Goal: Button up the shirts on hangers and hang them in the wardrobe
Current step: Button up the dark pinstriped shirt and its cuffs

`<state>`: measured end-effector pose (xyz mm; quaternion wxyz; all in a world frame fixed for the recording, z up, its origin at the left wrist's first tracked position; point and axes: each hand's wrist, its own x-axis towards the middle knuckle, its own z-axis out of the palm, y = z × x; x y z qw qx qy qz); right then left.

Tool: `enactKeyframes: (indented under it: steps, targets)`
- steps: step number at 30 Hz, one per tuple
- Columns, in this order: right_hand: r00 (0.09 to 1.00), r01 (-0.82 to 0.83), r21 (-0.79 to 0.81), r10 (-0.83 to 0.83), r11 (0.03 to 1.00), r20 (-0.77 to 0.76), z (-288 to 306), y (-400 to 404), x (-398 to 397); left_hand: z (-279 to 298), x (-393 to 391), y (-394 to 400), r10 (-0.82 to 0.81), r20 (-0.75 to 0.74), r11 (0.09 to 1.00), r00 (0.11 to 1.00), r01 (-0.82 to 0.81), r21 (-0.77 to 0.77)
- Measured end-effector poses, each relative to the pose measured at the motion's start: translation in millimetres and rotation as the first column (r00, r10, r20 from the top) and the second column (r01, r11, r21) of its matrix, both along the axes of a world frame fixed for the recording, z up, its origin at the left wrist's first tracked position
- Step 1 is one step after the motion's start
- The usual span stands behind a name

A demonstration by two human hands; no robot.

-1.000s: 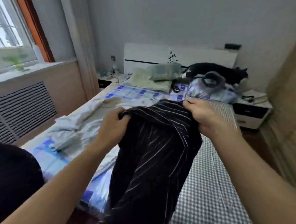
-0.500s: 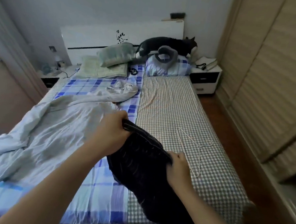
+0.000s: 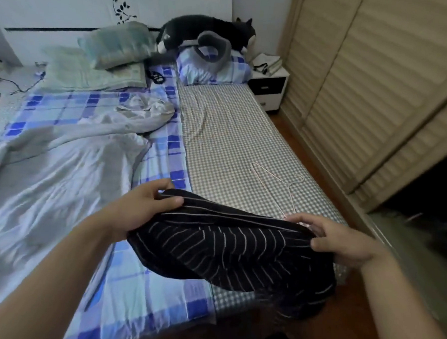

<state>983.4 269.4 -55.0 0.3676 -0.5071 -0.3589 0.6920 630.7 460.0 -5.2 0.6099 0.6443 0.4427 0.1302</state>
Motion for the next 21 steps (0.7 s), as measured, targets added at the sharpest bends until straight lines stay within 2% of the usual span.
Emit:
enactKeyframes:
  steps: [1,2,4,5,7,9,10,11,12,14,16,17,18,20,21]
  targets:
    - [1.000,-0.001,0.013,0.001,1.000,-0.028,4,0,3,-5,-1,8,-0.017,-0.083,0.982,0.996,0.032,0.184]
    - [1.000,0.002,0.015,-0.002,1.000,-0.013,11,4,3,-9,1,15,-0.001,-0.169,0.920,0.986,0.068,0.385]
    - [0.985,-0.013,0.025,0.008,1.000,0.175,20,19,5,-17,10,19,0.139,-0.207,0.748,0.968,0.034,0.663]
    - [0.945,-0.038,0.050,0.020,0.998,0.328,26,28,7,-17,15,16,0.212,-0.155,0.687,0.965,-0.035,0.726]
    - [0.804,-0.089,0.127,-0.004,0.988,0.594,35,43,14,-13,26,6,0.333,-0.036,0.583,0.942,-0.176,0.793]
    - [0.620,-0.108,0.294,-0.167,0.950,0.767,40,52,25,-3,36,-6,0.388,0.025,0.529,0.921,-0.244,0.813]
    - [0.535,-0.091,0.392,-0.287,0.915,0.795,42,55,32,4,39,-12,0.392,0.012,0.550,0.920,-0.245,0.798]
    - [0.477,-0.075,0.477,-0.389,0.876,0.789,42,58,39,13,42,-18,0.377,-0.027,0.610,0.926,-0.226,0.760]
    - [0.459,-0.070,0.530,-0.444,0.845,0.770,43,61,46,24,45,-25,0.343,-0.078,0.686,0.936,-0.193,0.701]
    - [0.449,-0.118,0.522,-0.423,0.845,0.787,41,68,58,45,46,-43,0.228,-0.209,0.845,0.951,-0.086,0.527]
    - [0.399,-0.195,0.460,-0.358,0.866,0.844,35,76,68,64,45,-69,0.081,-0.354,0.954,0.932,0.030,0.297]
    - [0.402,-0.184,0.427,-0.328,0.885,0.855,30,80,72,70,45,-83,0.016,-0.365,0.979,0.931,0.060,0.197]
    - [0.457,-0.153,0.398,-0.292,0.905,0.840,27,84,74,74,47,-98,-0.029,-0.323,0.991,0.946,0.070,0.116]
    - [0.567,-0.164,0.330,-0.185,0.930,0.802,20,87,76,80,54,-124,-0.068,-0.186,0.996,0.980,0.076,0.040]
    - [0.578,-0.232,0.309,-0.125,0.922,0.807,17,88,78,82,57,-134,-0.070,-0.145,0.997,0.987,0.075,0.032]
